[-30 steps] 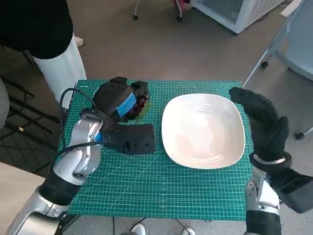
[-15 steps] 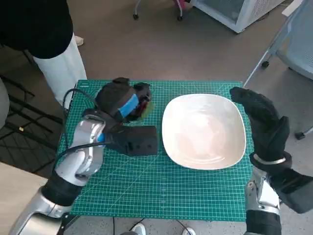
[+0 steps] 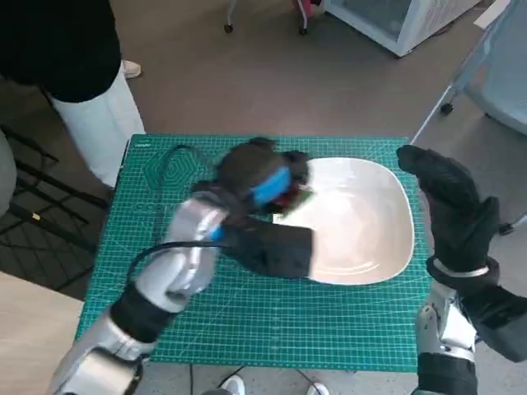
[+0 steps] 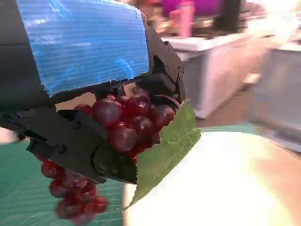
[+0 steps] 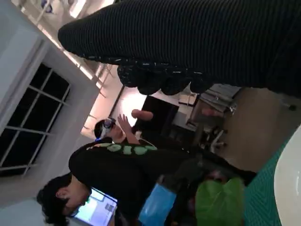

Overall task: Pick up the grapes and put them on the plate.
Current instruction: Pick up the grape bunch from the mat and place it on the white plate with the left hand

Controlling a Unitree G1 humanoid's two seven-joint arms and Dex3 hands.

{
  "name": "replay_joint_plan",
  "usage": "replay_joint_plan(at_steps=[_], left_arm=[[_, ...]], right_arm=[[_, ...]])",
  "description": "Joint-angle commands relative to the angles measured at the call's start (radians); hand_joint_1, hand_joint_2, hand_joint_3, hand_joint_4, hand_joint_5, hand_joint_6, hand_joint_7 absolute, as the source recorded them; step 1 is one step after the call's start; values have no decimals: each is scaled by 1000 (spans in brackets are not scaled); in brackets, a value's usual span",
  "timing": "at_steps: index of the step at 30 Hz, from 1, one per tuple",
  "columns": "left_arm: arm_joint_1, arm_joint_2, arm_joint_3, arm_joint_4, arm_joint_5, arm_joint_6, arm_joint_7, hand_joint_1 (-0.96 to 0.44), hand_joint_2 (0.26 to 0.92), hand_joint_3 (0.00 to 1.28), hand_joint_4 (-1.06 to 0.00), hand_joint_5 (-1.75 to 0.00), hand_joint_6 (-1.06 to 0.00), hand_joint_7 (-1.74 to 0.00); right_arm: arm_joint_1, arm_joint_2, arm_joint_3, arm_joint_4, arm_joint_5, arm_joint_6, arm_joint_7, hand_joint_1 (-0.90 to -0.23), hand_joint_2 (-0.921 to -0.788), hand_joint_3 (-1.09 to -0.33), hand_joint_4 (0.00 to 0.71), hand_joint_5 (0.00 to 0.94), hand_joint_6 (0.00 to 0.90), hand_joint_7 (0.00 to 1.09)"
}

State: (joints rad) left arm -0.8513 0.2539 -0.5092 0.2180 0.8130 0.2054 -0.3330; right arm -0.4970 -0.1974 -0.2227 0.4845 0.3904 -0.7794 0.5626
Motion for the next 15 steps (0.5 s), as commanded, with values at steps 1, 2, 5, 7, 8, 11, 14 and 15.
replay_joint_plan(at_steps=[1,2,5,7,8,11,14,15], left_arm=[[-72,-55,-25,86,-1,-35,21,2,920,99,-697,-1134,-552,-1266],[-84,-67,-29,107,0,-42,27,2,920,108,-693,-1144,-535,-1276],[-114,-100,-41,169,1,-62,45,2,921,136,-674,-1196,-492,-1285],[-136,-124,-50,217,1,-72,58,2,921,154,-654,-1239,-473,-1282],[-148,-137,-55,243,1,-77,64,2,921,162,-643,-1259,-466,-1280],[-181,-174,-66,317,-1,-85,77,2,921,179,-613,-1302,-459,-1277],[-217,-216,-75,398,-6,-88,86,2,921,195,-576,-1339,-459,-1280],[-228,-229,-77,424,-8,-89,88,2,921,201,-564,-1355,-457,-1277]], right_arm=[[19,-9,-7,0,11,11,11,-588,-921,-678,198,0,0,376],[21,-9,-9,-2,12,10,11,-589,-921,-678,198,1,0,377],[25,-10,-13,-7,13,9,12,-592,-921,-676,199,1,1,381],[28,-10,-15,-9,12,8,11,-592,-921,-674,199,1,0,384],[29,-10,-17,-10,12,7,10,-591,-921,-673,199,1,0,385],[31,-11,-21,-8,10,4,8,-588,-921,-672,200,1,0,388],[34,-12,-25,-8,10,1,7,-584,-921,-671,199,1,-1,389],[34,-13,-26,-8,10,1,7,-583,-921,-671,198,0,-1,388]])
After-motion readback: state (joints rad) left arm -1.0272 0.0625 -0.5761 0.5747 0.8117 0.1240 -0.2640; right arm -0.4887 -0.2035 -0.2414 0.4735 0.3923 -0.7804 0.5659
